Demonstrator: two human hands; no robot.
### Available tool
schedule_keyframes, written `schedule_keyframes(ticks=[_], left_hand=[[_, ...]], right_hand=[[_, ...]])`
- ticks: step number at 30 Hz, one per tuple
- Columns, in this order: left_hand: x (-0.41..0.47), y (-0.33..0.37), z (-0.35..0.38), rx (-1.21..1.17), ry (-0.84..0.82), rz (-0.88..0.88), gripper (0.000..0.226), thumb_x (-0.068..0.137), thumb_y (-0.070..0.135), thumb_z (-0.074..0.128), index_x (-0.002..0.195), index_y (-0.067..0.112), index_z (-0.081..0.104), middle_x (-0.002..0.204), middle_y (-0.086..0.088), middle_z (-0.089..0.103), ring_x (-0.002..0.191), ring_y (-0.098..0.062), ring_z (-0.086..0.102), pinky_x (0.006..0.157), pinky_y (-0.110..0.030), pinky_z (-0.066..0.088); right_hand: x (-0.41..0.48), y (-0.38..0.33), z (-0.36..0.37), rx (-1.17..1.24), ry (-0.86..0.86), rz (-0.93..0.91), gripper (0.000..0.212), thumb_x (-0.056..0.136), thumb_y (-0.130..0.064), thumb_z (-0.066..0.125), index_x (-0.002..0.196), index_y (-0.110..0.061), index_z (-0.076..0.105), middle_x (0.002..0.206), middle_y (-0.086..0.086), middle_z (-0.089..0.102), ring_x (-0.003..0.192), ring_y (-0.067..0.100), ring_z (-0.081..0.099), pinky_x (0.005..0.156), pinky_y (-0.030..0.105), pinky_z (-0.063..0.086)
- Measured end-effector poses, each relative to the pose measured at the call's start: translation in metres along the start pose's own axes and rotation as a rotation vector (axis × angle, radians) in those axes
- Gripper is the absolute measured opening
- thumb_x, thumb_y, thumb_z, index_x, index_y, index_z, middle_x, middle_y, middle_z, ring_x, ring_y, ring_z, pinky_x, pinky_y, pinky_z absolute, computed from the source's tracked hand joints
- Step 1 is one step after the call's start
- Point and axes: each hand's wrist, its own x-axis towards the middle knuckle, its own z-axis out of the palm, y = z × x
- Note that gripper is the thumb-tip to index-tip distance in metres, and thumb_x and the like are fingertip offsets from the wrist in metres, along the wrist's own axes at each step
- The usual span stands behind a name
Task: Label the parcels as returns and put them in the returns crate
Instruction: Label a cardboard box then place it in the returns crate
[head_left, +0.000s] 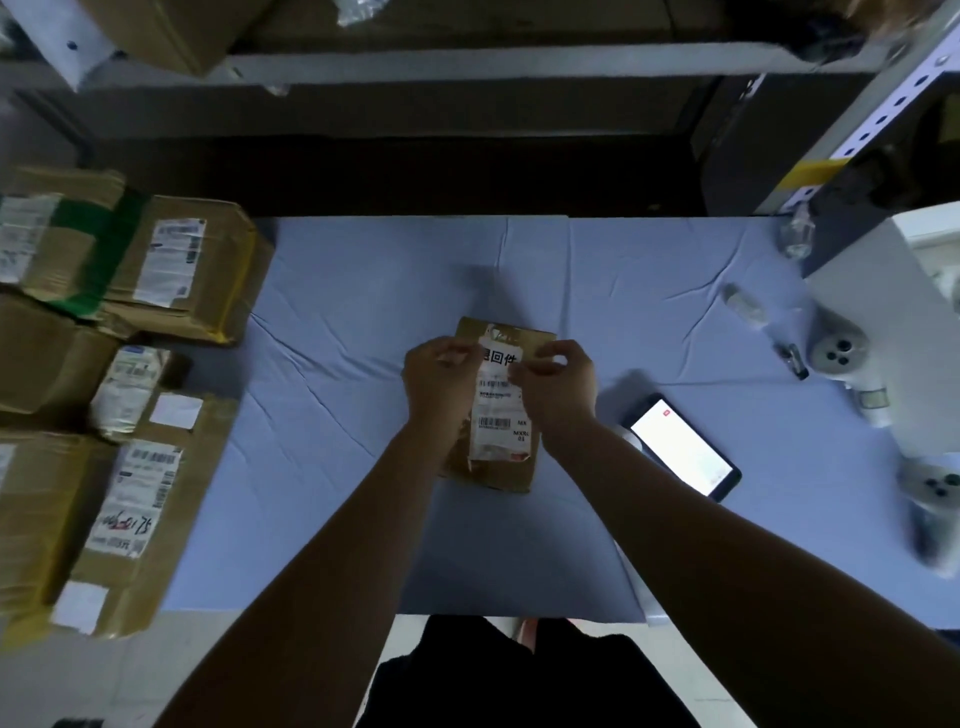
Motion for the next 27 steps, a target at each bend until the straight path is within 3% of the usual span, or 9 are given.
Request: schedule_keyframes(ticks=[4,6,8,10,12,15,20,23,27], left_hand=[[0.034,-0.015,0.005,0.156,-0.003,0.093,0.006,0.084,0.018,0.076,0.082,0.012,0.076,0.082,0.008,0.067,0.068,0.005,0.062,0.062,-0.012,0.051],[0.047,-0.025,0.007,0.231,0.005,0.153,0.006,0.080,0.030,0.074,0.076,0.025,0.076,0.081,0.010,0.068,0.077,-0.007,0.066,0.073,-0.035,0.058],[0.061,-0.037,0.010,0.297,0.002,0.185,0.010,0.077,0.039,0.068,0.073,0.031,0.073,0.083,0.007,0.070,0.084,-0.020,0.067,0.075,-0.046,0.056],[0.068,-0.045,0.011,0.361,-0.016,0.209,0.010,0.078,0.041,0.065,0.075,0.032,0.071,0.087,0.003,0.069,0.086,-0.024,0.065,0.075,-0.048,0.054],[0.067,-0.045,0.011,0.407,-0.021,0.258,0.004,0.079,0.034,0.070,0.079,0.030,0.069,0.089,0.000,0.065,0.087,-0.026,0.063,0.077,-0.047,0.052],[0.066,-0.046,0.010,0.368,-0.001,0.306,0.025,0.080,0.026,0.073,0.100,0.025,0.059,0.097,-0.002,0.058,0.088,-0.028,0.061,0.078,-0.044,0.051],[0.074,-0.050,0.007,0.470,-0.215,0.531,0.026,0.084,0.023,0.071,0.110,0.028,0.071,0.112,-0.004,0.049,0.091,-0.020,0.062,0.080,-0.037,0.056],[0.075,-0.050,0.001,0.439,-0.238,0.486,0.024,0.082,0.022,0.076,0.106,0.022,0.076,0.110,-0.005,0.057,0.088,-0.017,0.064,0.080,-0.025,0.052],[0.082,-0.050,-0.010,0.360,-0.254,0.438,0.014,0.085,0.015,0.072,0.097,0.012,0.078,0.092,-0.008,0.069,0.084,-0.022,0.067,0.078,-0.029,0.053]], right_hand=[[0.015,-0.004,0.022,-0.297,0.098,-0.200,0.018,0.081,-0.009,0.074,0.078,-0.023,0.063,0.076,-0.006,0.068,0.073,0.012,0.067,0.068,0.035,0.058],[0.022,-0.004,0.033,-0.414,0.122,-0.258,0.013,0.083,-0.007,0.067,0.077,-0.019,0.068,0.077,-0.005,0.067,0.071,0.013,0.062,0.063,0.027,0.052],[0.029,-0.002,0.042,-0.542,0.132,-0.319,0.020,0.085,-0.005,0.063,0.070,-0.019,0.065,0.076,-0.003,0.065,0.066,0.012,0.057,0.055,0.018,0.041],[0.032,0.000,0.049,-0.649,0.124,-0.369,0.028,0.086,-0.003,0.058,0.065,-0.021,0.063,0.080,0.001,0.062,0.064,0.015,0.054,0.057,0.022,0.038],[0.031,-0.002,0.053,-0.791,0.111,-0.377,0.022,0.089,-0.006,0.057,0.079,-0.017,0.073,0.099,0.002,0.061,0.077,0.023,0.059,0.065,0.030,0.046],[0.026,-0.004,0.057,-1.040,0.135,-0.385,0.018,0.092,-0.018,0.062,0.102,-0.026,0.075,0.117,-0.001,0.055,0.103,0.025,0.055,0.084,0.038,0.047],[0.026,0.007,0.048,-0.985,0.183,-0.355,0.019,0.092,-0.033,0.064,0.110,-0.035,0.071,0.121,-0.001,0.049,0.112,0.024,0.046,0.092,0.044,0.041],[0.024,0.008,0.043,-0.888,0.235,-0.279,0.020,0.093,-0.034,0.063,0.111,-0.038,0.069,0.129,-0.002,0.045,0.118,0.026,0.041,0.094,0.046,0.040],[0.018,0.013,0.040,-0.762,0.257,-0.187,0.021,0.097,-0.027,0.054,0.112,-0.034,0.067,0.138,0.002,0.041,0.122,0.028,0.042,0.091,0.047,0.047]])
